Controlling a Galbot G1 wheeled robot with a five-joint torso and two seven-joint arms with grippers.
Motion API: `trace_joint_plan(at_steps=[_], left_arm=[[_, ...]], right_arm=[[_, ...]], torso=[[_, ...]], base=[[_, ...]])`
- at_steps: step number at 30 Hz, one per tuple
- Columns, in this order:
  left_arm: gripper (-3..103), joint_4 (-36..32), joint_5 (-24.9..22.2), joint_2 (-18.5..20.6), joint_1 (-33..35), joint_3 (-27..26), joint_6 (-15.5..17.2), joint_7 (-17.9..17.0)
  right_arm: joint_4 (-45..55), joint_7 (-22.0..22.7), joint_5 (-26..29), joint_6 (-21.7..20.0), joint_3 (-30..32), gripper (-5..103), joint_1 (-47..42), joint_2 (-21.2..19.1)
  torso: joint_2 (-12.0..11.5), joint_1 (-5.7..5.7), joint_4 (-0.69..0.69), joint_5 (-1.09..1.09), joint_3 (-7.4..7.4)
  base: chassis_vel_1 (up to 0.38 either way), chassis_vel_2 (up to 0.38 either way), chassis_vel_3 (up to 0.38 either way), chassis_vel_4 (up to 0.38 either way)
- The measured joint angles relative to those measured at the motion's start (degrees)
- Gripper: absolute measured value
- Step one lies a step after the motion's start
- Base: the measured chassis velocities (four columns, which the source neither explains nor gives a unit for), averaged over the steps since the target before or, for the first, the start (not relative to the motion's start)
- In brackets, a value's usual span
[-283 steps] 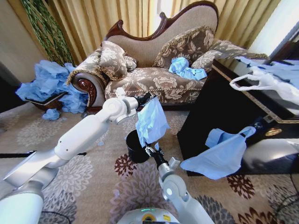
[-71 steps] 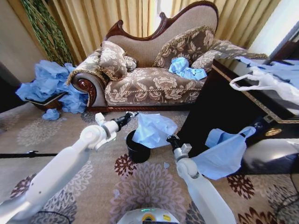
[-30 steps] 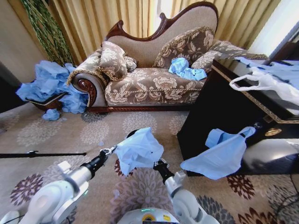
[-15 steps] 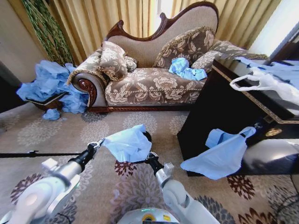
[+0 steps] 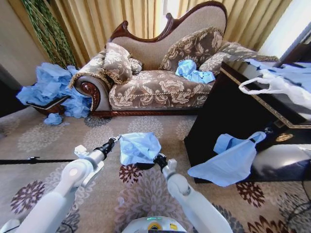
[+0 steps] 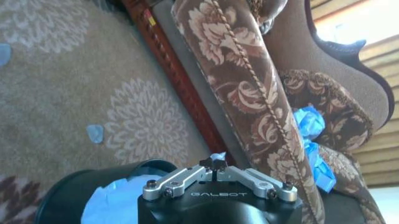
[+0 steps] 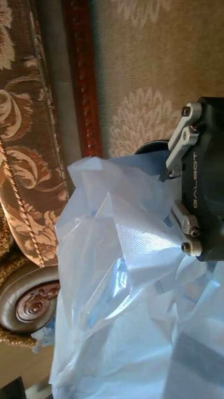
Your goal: Place a garbage bag over the trash bin.
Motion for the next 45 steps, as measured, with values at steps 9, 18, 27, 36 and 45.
trace_joint_plan(at_steps=[9, 18, 27, 36, 45], left_arm=[[0, 8.40, 2.45, -1.76, -9.04, 6.08, 0.33, 1.30], [0, 15.67, 6.04, -6.59, -13.70, 10.31, 1.18, 2.72], [0, 20.41, 9.72, -9.34, -14.88, 13.63, 1.37, 3.74], [0, 20.58, 9.59, -4.42, -12.99, 12.06, 1.54, 5.44], [0, 28.44, 11.97, -6.23, -24.26, 20.63, 1.98, 7.14]], right_arm=[[-6.62, 0.27, 0.01, 0.34, 0.80, 0, 4.13, 1.47], [-10.72, -0.27, -0.84, 1.88, 1.80, 0, 8.39, 2.06], [-13.42, -0.50, -1.71, 2.49, 2.18, 0, 8.98, 3.30], [-10.77, -0.48, -3.06, 3.04, 2.26, 0, 3.65, 1.81], [-2.75, 3.39, -2.92, 1.71, 2.31, 0, -1.57, -0.56]], torso=[[0.00, 0.00, -0.02, 0.01, -0.01], [0.00, 0.00, -0.02, -0.01, -0.01], [0.00, 0.00, -0.01, 0.00, -0.01], [0.00, -0.02, 0.00, 0.01, -0.02], [0.00, -0.01, -0.04, 0.00, -0.02]], base=[[0.000, 0.000, 0.000, 0.000], [0.000, 0.000, 0.000, 0.000], [0.000, 0.000, 0.000, 0.000], [0.000, 0.000, 0.000, 0.000], [0.000, 0.000, 0.000, 0.000]])
